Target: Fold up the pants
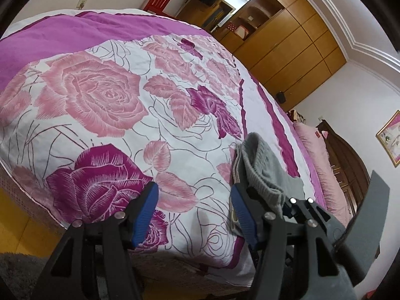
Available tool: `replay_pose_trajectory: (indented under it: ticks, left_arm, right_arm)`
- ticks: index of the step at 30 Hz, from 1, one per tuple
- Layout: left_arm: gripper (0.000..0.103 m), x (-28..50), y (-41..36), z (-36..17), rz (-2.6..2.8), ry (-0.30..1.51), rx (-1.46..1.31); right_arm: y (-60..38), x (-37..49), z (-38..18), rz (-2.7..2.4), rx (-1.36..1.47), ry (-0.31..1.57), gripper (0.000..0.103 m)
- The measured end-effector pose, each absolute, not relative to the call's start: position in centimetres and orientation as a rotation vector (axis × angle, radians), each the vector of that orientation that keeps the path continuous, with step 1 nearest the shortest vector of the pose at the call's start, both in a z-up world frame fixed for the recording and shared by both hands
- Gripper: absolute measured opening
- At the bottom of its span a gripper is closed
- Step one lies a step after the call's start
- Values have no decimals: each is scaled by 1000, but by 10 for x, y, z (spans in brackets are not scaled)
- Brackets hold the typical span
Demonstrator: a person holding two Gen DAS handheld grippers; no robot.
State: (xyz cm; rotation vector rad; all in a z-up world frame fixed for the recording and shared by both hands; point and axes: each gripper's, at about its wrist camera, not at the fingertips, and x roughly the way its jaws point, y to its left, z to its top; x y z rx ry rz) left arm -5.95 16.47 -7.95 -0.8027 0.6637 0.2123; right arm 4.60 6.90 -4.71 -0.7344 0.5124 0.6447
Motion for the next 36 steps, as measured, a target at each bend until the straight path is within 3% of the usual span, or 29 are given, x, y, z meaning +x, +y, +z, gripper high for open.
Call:
replay_pose_trajectory:
  ticks: [8, 17, 24, 27, 28, 29, 31, 33, 36]
  left_arm:
    - [64, -70, 160, -66, 219, 602, -769]
    - [70, -98, 160, 0, 144, 431, -748]
    - [73, -61, 116, 37, 52, 457, -592]
    - [73, -13, 78, 30, -47, 519, -523]
    - [71, 3, 66, 25, -73, 541, -489]
    - [69, 26, 50, 15, -81, 588, -435]
    - [50, 59, 28, -8, -69, 689, -355]
    - [36, 80, 17, -33, -43, 790, -323]
    - [35, 89, 12, -61, 14, 869, -316]
  right_arm:
    - [66, 30, -42, 806, -616, 502, 41]
    - [32, 13, 0, 1028, -318, 534, 42]
    - [-92, 55, 19, 871, -213, 565, 42]
    - [-180, 107, 14, 808, 21, 663, 42]
    - [-204, 123, 10, 806, 129, 687, 38]
    - [-229, 140, 3, 813, 258, 716, 24]
    - [-270, 180, -25, 912, 596, 833, 8]
    - [-281, 204, -62, 1118, 861, 945, 8]
    - [-274, 196, -87, 1123, 765, 1026, 8]
